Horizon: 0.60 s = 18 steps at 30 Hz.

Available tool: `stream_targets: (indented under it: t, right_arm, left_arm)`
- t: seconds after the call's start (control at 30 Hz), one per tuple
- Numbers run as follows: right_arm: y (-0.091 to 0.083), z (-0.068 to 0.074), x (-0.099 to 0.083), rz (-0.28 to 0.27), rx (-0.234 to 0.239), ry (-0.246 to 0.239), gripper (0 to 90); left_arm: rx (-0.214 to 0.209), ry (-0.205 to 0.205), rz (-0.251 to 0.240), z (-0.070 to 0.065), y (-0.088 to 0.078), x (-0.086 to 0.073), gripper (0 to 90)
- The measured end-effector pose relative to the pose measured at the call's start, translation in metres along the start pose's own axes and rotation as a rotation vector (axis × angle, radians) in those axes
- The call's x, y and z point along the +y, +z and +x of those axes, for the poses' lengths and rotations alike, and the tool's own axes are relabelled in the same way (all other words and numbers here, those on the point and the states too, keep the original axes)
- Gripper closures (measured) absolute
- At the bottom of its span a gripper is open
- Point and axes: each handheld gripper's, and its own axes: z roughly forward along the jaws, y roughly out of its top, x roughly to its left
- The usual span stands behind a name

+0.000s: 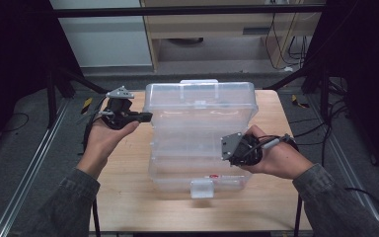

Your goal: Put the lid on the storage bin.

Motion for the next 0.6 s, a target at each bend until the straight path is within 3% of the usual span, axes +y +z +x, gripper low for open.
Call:
stream_targets:
  t: [0.4,0.6]
  right_arm:
    - [0.002,0.005,-0.001,-0.005,0.003,0.0,76.7]
    - [0.003,0.009,-0.002,-0.012,0.004,0.01,68.9]
  left_arm:
    - [-0.018,0.007,-0.007,-0.007,-0.008,-0.01,89.4]
    - [-0.025,0.014,-0.006,-0.01,-0.008,-0.014,89.1]
